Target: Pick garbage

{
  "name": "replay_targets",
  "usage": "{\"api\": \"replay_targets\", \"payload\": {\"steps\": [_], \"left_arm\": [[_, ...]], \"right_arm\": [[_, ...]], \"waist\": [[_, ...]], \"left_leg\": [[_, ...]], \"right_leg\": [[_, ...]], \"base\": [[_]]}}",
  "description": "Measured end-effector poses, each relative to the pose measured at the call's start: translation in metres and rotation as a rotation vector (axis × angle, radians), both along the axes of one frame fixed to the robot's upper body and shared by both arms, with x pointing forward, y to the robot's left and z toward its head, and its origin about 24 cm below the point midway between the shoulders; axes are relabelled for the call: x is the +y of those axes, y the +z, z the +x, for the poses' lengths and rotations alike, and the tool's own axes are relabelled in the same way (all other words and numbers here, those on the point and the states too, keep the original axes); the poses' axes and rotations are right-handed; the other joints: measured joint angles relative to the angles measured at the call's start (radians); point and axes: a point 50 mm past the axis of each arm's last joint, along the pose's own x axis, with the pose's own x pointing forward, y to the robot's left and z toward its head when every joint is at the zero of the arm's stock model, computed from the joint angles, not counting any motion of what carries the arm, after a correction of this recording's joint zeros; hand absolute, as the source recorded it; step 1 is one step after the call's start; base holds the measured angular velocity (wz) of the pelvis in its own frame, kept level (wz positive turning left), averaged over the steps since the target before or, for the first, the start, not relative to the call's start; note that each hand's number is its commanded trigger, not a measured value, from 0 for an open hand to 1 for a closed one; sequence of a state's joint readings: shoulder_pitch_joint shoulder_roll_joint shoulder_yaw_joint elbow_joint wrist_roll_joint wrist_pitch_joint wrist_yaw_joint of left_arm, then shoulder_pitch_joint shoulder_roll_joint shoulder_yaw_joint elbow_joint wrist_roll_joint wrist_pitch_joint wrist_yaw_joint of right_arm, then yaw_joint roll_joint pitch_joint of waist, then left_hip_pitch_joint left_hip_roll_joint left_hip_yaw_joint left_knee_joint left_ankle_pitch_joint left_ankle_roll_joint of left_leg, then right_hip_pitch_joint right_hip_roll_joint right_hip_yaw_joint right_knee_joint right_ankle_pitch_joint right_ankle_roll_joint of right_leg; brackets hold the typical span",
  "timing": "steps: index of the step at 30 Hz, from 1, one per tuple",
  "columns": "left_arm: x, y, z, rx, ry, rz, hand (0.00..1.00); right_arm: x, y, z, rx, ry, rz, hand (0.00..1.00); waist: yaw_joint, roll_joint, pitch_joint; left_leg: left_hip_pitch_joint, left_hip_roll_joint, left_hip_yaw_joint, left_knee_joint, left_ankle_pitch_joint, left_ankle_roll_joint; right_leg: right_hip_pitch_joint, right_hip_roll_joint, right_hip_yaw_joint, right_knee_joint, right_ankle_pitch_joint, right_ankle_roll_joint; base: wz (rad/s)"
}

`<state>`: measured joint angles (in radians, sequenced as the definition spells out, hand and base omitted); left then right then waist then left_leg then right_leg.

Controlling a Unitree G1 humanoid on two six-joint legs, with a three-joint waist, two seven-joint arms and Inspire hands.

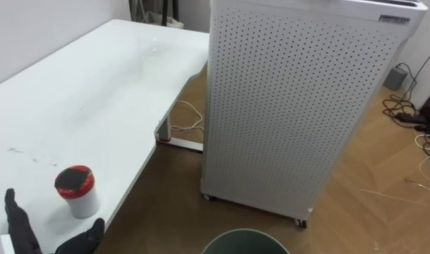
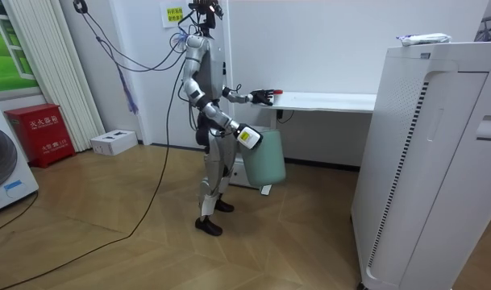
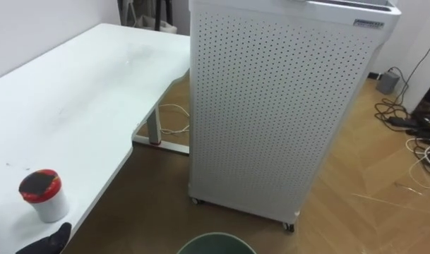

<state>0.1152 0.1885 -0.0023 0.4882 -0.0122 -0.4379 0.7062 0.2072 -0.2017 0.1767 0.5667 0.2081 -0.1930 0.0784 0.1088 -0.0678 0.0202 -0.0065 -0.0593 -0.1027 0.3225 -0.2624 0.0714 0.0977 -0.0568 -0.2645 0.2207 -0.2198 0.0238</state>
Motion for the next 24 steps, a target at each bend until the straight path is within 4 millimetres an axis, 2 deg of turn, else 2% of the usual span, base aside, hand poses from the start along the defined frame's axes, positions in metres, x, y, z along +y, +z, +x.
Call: {"api": "replay_targets", "payload": {"steps": [6,9,12,16,24], "left_arm": [[0.0,-0.0002,0.001,0.003,-0.012,-0.002,0.0],[0.0007,-0.0014,0.0008,0.003,-0.003,-0.038,0.0],[0.002,-0.0021,0.0008,0.005,0.009,-0.062,0.0],[0.0023,-0.0014,0.0035,0.002,0.015,-0.078,0.0],[0.0024,0.0017,0.0085,-0.015,0.016,-0.085,0.0]], "right_arm": [[0.0015,0.0029,-0.0024,-0.013,0.003,0.007,1.0],[0.0016,0.003,-0.0022,-0.014,0.007,0.01,1.0],[0.0018,0.0031,-0.0021,-0.014,0.01,0.011,1.0],[0.0016,0.0031,-0.0021,-0.014,0.011,0.01,1.0],[0.0015,0.0031,-0.0021,-0.014,0.012,0.01,1.0]], "waist": [[-0.006,0.003,-0.0004],[-0.009,0.014,-0.0065],[-0.022,0.022,-0.0084],[-0.027,0.026,-0.0071],[-0.027,0.019,-0.002]], "left_leg": [[-0.002,-0.001,-0.008,0.003,0.0,0.0],[0.0,-0.001,-0.006,0.003,0.0,0.0],[0.003,-0.001,-0.007,0.004,0.0,0.0],[0.004,-0.001,-0.006,0.001,0.0,0.0],[0.002,-0.001,-0.005,-0.002,0.0,0.0]], "right_leg": [[0.002,0.0,-0.011,0.0,0.001,0.0],[0.003,-0.001,-0.01,0.0,0.001,0.0],[0.003,-0.001,-0.008,0.0,0.001,0.0],[0.003,-0.001,-0.007,0.001,0.001,0.0],[0.003,-0.001,-0.01,0.001,0.001,0.0]], "base": [[0.03],[0.0],[0.0],[0.0],[0.0]]}}
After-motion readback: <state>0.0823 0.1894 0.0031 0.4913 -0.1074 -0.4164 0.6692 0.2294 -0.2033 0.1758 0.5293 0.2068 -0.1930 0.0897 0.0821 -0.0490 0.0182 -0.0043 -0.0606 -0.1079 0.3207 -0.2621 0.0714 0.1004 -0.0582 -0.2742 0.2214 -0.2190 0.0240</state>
